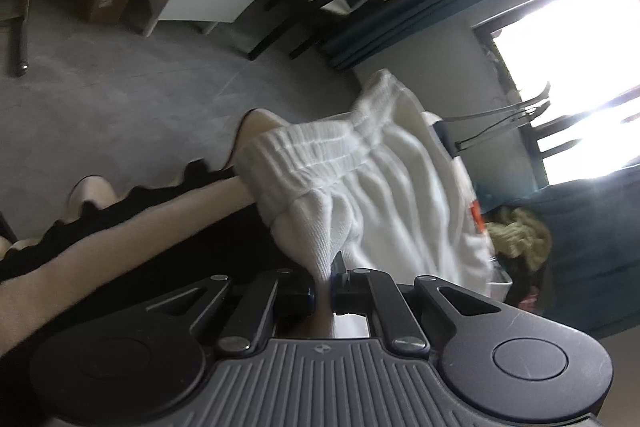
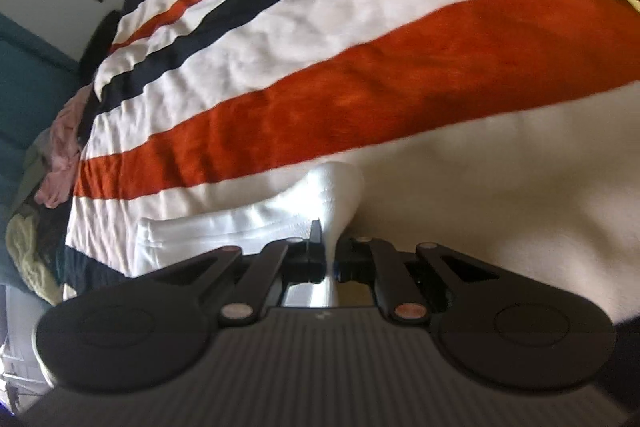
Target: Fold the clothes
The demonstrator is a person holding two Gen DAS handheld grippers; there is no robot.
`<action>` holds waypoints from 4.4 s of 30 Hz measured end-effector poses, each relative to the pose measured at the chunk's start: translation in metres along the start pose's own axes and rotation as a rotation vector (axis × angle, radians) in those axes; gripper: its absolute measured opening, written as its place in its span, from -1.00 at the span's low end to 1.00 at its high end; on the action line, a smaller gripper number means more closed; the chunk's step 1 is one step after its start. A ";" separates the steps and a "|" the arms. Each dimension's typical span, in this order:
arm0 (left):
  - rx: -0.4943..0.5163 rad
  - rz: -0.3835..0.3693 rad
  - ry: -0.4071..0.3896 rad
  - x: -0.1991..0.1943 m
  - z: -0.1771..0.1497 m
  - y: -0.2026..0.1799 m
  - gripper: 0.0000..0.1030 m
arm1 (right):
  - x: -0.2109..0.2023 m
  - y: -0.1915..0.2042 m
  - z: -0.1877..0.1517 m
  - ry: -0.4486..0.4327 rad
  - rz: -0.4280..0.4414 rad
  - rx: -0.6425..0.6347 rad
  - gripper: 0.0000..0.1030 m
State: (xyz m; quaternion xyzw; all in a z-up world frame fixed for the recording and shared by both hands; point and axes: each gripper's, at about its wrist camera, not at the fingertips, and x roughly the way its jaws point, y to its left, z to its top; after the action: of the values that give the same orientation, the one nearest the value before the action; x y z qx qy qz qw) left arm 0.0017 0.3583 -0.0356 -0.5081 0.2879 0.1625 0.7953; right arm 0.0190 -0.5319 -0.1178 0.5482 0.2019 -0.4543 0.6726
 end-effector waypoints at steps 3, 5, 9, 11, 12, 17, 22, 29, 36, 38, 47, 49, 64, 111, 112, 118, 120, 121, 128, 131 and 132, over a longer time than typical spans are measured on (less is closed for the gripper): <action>0.075 -0.015 -0.009 -0.002 -0.003 0.000 -0.82 | -0.003 -0.001 0.002 -0.001 -0.016 0.010 -0.73; 0.152 -0.006 -0.015 -0.009 -0.006 -0.008 -0.74 | -0.005 -0.002 0.004 -0.004 -0.029 0.017 -0.58; 0.267 0.022 -0.027 -0.029 -0.020 -0.024 0.18 | -0.010 0.001 0.008 -0.024 -0.046 0.016 0.10; 0.328 0.032 -0.039 -0.041 -0.028 -0.033 0.42 | -0.016 0.007 0.010 -0.060 -0.029 -0.008 0.38; 0.365 0.036 -0.052 -0.048 -0.034 -0.039 0.53 | -0.020 0.010 0.011 -0.092 -0.027 -0.031 0.40; 0.559 0.024 -0.107 -0.070 -0.073 -0.080 0.67 | -0.034 0.028 0.020 -0.217 0.038 -0.119 0.51; 0.727 -0.058 -0.113 -0.066 -0.113 -0.137 0.77 | -0.022 0.060 0.010 -0.203 0.178 -0.361 0.50; 0.798 -0.175 -0.037 -0.033 -0.180 -0.205 0.77 | 0.018 0.094 -0.012 -0.080 0.259 -0.615 0.47; 0.986 -0.206 -0.019 0.013 -0.266 -0.236 0.77 | 0.036 0.113 -0.035 -0.047 0.283 -0.760 0.47; 1.047 -0.212 -0.017 0.026 -0.289 -0.243 0.77 | 0.041 0.117 -0.041 -0.055 0.283 -0.807 0.46; 1.212 -0.153 -0.031 0.078 -0.345 -0.241 0.77 | 0.079 0.130 -0.047 -0.074 0.235 -0.905 0.46; 1.225 -0.140 -0.019 0.087 -0.346 -0.236 0.77 | 0.087 0.130 -0.044 -0.059 0.245 -0.899 0.25; 1.192 -0.079 0.021 0.105 -0.336 -0.221 0.77 | 0.071 0.137 -0.035 -0.173 0.238 -0.769 -0.78; 1.179 -0.144 -0.089 0.050 -0.334 -0.207 0.78 | -0.156 0.098 -0.209 -0.129 0.678 -1.053 0.41; 1.180 -0.138 -0.087 0.051 -0.334 -0.206 0.78 | -0.155 0.098 -0.208 -0.125 0.675 -1.052 0.41; 1.179 -0.101 -0.072 0.057 -0.338 -0.203 0.78 | -0.155 0.098 -0.201 -0.133 0.658 -1.036 0.41; 1.184 -0.088 -0.067 0.059 -0.340 -0.202 0.78 | -0.156 0.097 -0.198 -0.139 0.646 -1.029 0.41; 1.190 -0.080 -0.066 0.060 -0.342 -0.202 0.78 | -0.155 0.097 -0.197 -0.143 0.639 -1.026 0.41; 1.324 -0.031 -0.079 0.089 -0.361 -0.218 0.78 | -0.145 0.096 -0.181 -0.132 0.586 -0.952 0.41; 1.353 -0.014 -0.079 0.111 -0.365 -0.234 0.78 | -0.137 0.093 -0.174 -0.119 0.570 -0.900 0.41; 1.355 -0.010 -0.080 0.119 -0.366 -0.242 0.78 | -0.135 0.093 -0.173 -0.129 0.558 -0.895 0.41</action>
State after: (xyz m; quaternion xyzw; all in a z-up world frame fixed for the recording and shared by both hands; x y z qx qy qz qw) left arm 0.1212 -0.0800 -0.0533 0.1073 0.2941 -0.0389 0.9489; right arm 0.0674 -0.3214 -0.0175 0.2113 0.1805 -0.1603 0.9471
